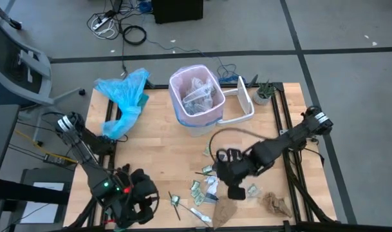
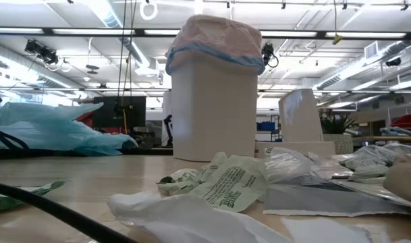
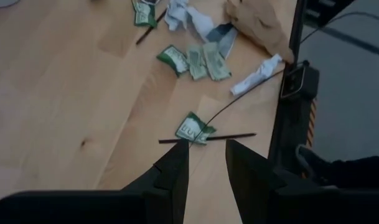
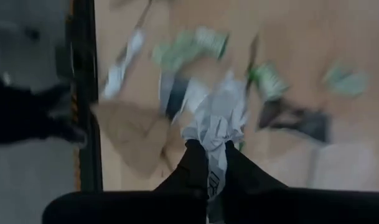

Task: Place trash/remove bag and relplace
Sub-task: Put the white paper into the trash bin

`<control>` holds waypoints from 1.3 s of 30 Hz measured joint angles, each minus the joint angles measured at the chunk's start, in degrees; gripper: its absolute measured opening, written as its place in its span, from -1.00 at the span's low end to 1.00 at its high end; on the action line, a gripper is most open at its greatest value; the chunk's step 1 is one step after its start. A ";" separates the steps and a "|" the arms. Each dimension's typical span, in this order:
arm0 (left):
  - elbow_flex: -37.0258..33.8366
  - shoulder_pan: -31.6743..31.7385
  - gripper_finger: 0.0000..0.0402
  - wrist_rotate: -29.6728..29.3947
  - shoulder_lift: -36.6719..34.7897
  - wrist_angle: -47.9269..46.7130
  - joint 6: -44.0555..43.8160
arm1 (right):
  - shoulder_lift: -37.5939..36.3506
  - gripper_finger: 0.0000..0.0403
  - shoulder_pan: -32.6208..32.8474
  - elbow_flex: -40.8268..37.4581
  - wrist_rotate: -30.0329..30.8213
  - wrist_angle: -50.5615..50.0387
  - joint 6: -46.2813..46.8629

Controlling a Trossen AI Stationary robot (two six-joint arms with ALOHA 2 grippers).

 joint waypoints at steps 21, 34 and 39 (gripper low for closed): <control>0.00 -0.48 -0.75 -3.35 2.16 -0.85 0.04 | 0.08 -0.82 -32.34 29.16 17.84 10.33 -18.66; 0.00 -0.41 -0.79 -3.97 2.16 0.39 0.04 | 0.20 -0.45 -41.53 29.16 5.96 10.75 -18.46; 0.00 -0.41 -0.79 -4.04 2.16 0.37 1.35 | 0.20 -0.29 -41.51 29.15 5.96 10.60 -18.48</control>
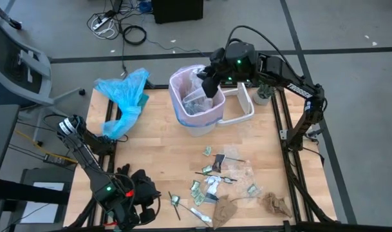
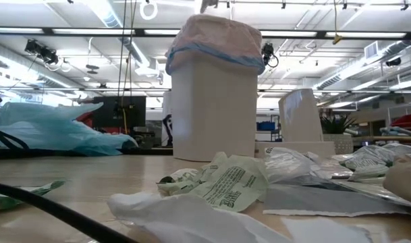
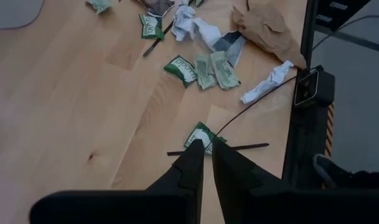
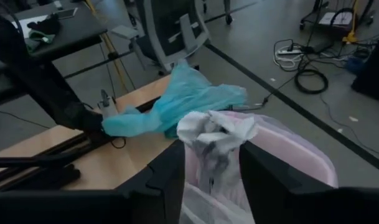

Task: Place trash/remove bag and relplace
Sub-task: Put the white paper into the trash bin, then put the green plastic material and the bottom middle black cable tie into the trash bin

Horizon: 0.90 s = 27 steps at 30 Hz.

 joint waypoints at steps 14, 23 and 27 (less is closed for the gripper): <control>0.00 0.00 -0.79 -0.09 0.00 2.27 0.27 | 0.00 -0.10 0.95 -0.06 -6.31 -20.40 6.85; 0.00 0.00 -0.79 0.03 0.17 2.77 7.75 | -0.02 -0.12 13.27 -0.45 -10.66 -34.34 10.43; 0.00 0.35 -0.78 0.72 0.20 3.43 10.90 | -0.02 -0.13 21.97 -0.45 -8.89 -35.30 14.65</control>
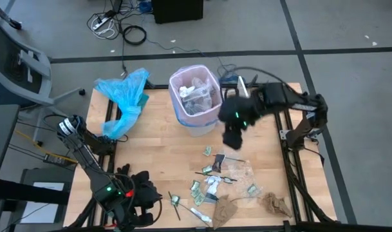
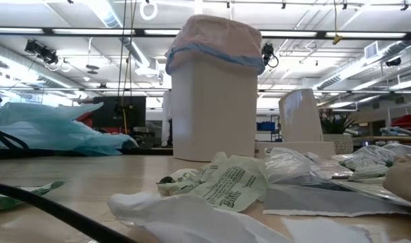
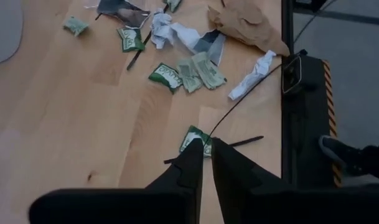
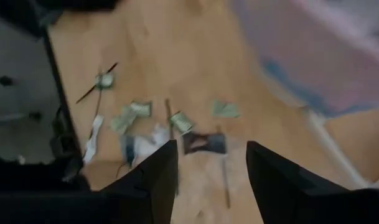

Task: Place trash/remove bag and relplace
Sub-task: Put the green plastic material and the bottom middle black cable tie into the trash bin

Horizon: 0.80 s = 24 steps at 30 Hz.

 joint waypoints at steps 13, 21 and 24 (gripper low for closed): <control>0.02 2.81 -0.10 7.65 2.56 6.35 16.92 | -0.02 -0.13 35.14 -1.18 23.50 -0.68 23.50; 0.02 6.04 0.04 18.73 10.00 8.17 30.15 | -0.04 -0.13 49.42 -10.49 31.45 0.90 49.12; 0.02 7.39 0.04 20.88 12.84 9.89 32.64 | -0.02 -0.13 52.87 -15.48 31.80 3.97 56.55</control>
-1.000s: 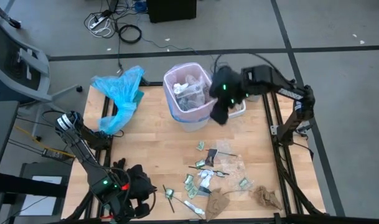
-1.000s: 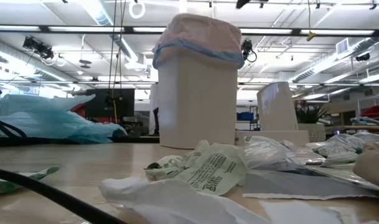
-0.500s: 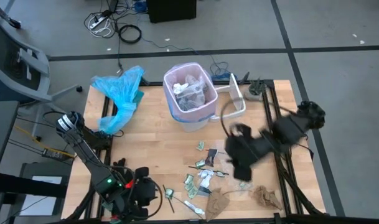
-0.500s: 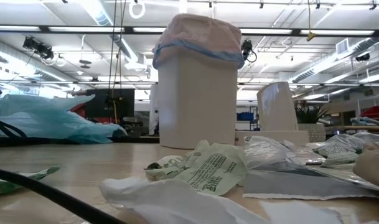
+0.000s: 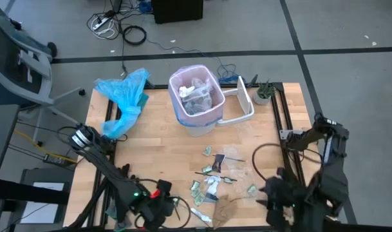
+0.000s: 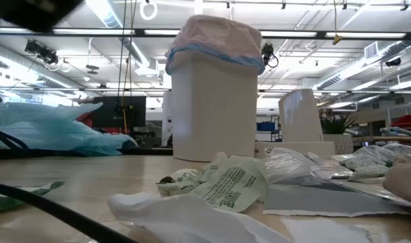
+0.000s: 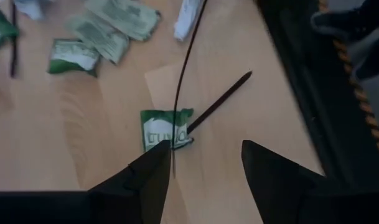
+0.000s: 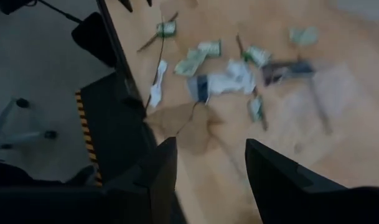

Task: Place trash/remove bag and relplace
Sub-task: Put the green plastic material and the bottom middle black cable tie into the trash bin

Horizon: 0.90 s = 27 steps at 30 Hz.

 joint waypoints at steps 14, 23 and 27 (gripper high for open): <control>0.11 6.18 0.04 5.68 5.10 0.85 12.37 | 0.02 -0.13 6.71 -11.01 2.56 10.25 16.38; 0.50 8.13 0.04 11.40 10.97 4.58 19.44 | 0.00 -0.13 6.82 -10.65 4.89 10.05 16.02; 0.79 8.26 -0.07 13.20 13.49 4.36 19.28 | 0.00 -0.13 6.82 -10.64 5.35 9.93 15.86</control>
